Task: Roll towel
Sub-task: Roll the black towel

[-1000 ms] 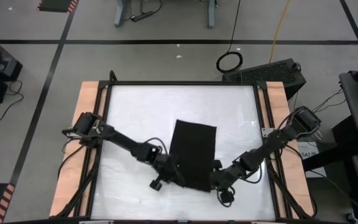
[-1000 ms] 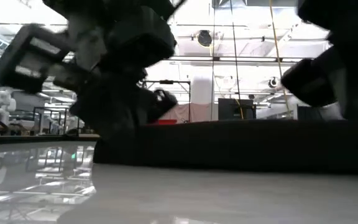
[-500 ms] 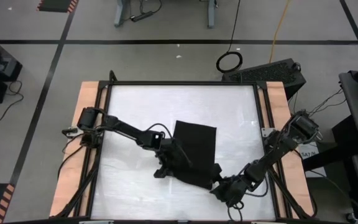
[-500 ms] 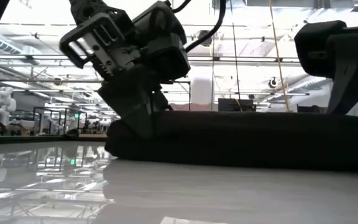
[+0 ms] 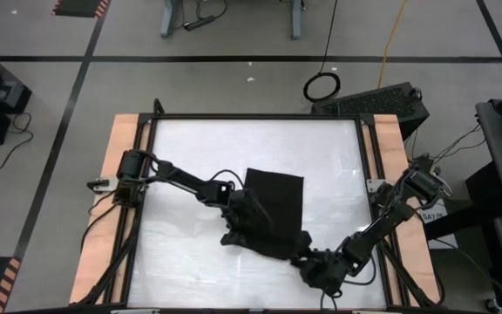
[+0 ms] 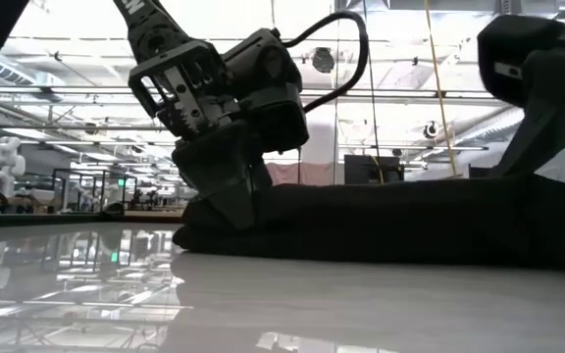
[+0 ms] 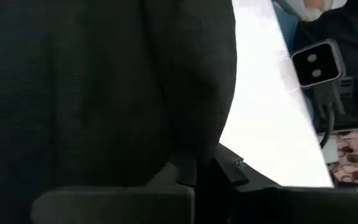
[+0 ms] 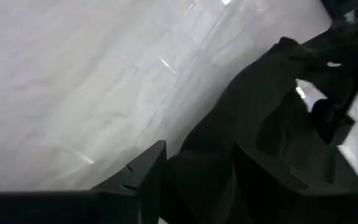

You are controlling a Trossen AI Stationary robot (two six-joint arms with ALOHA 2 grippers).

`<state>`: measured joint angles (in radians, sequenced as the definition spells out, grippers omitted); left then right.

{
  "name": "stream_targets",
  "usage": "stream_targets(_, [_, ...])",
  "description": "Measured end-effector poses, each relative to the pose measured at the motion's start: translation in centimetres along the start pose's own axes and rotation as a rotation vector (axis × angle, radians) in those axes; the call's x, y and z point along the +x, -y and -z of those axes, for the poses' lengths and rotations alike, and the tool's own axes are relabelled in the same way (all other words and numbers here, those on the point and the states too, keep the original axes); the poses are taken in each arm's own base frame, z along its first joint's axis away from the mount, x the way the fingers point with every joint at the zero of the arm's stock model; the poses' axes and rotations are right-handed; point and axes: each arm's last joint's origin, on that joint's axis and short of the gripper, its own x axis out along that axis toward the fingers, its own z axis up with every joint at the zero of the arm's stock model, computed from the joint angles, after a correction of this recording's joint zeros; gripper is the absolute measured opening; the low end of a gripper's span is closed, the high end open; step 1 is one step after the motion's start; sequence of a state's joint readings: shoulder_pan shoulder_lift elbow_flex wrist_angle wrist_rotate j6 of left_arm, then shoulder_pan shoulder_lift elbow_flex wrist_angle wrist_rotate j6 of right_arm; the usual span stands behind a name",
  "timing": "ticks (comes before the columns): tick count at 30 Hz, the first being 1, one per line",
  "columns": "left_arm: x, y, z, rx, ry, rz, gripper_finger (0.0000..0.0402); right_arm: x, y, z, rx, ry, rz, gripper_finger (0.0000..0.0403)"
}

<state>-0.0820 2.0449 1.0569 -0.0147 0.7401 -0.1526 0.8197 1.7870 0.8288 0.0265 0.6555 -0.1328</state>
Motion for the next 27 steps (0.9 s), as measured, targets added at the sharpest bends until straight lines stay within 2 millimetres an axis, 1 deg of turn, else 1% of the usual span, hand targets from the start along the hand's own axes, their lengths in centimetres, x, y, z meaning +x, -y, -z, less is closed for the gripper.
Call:
stream_targets(4, [-0.2,-0.2,-0.1,-0.029,0.009,0.042,0.001,-0.2,-0.1,0.2,-0.003,-0.023,0.048,0.0176])
stream_targets(7, [-0.3,-0.3,-0.1,-0.039,0.011,0.041,0.0011,0.0,0.2,0.8,0.067,-0.071,0.049,0.0169])
stream_targets(9, [-0.3,-0.4,-0.1,-0.046,0.012,0.04,0.0014,0.3,0.3,1.2,0.151,-0.108,0.045,0.0155])
stream_targets(12, [-0.3,-0.3,-0.1,-0.05,0.011,0.041,0.0018,0.5,0.2,1.8,0.246,-0.135,0.003,0.0114])
stream_targets(16, [-0.2,-0.2,-0.1,-0.052,0.006,0.043,0.0021,0.7,0.1,2.1,0.356,-0.13,-0.052,0.0032])
stream_targets(18, [-0.3,0.0,-0.1,-0.044,0.008,0.03,0.0029,0.8,0.2,2.1,0.409,-0.137,-0.084,0.0011])
stream_targets(21, [-0.7,0.8,-0.3,-0.024,0.017,0.001,0.0062,0.9,0.4,2.2,0.499,-0.15,-0.115,0.0016])
stream_targets(24, [-1.3,2.0,-0.4,0.006,0.019,-0.051,0.011,1.1,0.6,2.1,0.548,-0.149,-0.156,0.0012])
stream_targets(27, [-2.4,4.1,-1.2,0.109,0.061,-0.116,0.0162,1.0,0.8,1.7,0.594,-0.13,-0.213,0.0005])
